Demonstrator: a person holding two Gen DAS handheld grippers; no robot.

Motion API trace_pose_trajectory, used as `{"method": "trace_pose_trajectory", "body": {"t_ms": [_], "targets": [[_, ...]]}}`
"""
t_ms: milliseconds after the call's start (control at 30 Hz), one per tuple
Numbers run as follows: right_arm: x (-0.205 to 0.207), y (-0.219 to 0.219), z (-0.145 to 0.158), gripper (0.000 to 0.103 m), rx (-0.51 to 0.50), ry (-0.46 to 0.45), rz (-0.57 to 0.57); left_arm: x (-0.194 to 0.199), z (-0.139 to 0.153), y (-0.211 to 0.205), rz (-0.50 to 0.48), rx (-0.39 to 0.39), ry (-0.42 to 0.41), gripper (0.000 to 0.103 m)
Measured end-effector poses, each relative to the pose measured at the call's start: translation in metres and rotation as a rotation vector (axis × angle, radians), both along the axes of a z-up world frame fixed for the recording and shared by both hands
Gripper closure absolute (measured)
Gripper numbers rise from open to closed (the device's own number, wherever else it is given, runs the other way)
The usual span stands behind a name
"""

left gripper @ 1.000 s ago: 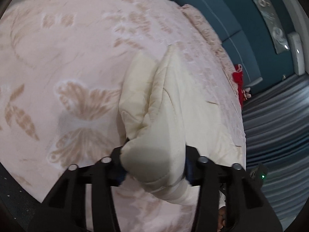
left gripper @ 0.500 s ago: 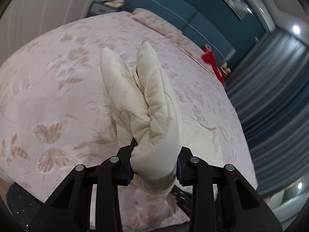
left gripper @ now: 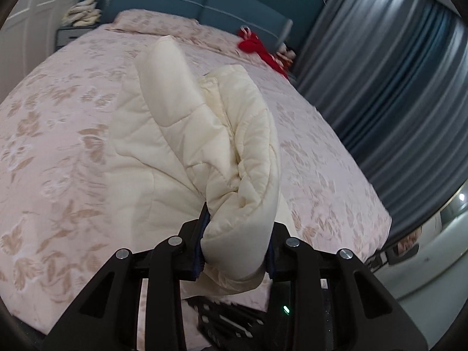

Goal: Fold large clothes

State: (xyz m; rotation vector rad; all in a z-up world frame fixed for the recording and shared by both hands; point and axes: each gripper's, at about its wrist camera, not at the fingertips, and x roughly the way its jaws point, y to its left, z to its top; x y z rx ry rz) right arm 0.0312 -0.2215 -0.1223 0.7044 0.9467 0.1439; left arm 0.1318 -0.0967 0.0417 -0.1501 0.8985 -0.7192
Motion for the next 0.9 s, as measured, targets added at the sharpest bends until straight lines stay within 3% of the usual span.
{"method": "trace_pose_trajectory", "body": {"t_ms": [367,733,833,900], "targets": [[-0.061,-0.068,0.016,0.1,-0.17,0.038,-0.138,-0.012,-0.06,-0.102,-0.135,0.138,0.068,0.074],[-0.081,-0.102,0.033,0.094,-0.27,0.03,-0.206,-0.01,-0.107,-0.14,-0.181,0.224,0.141,0.072],[-0.08,-0.108,0.049,0.084,-0.293,0.005,-0.237,-0.007,-0.086,-0.13,-0.168,0.153,0.166,0.062],[-0.079,-0.116,0.065,0.064,-0.299,-0.047,-0.246,-0.005,-0.053,-0.107,-0.119,-0.007,0.164,0.05]]}}
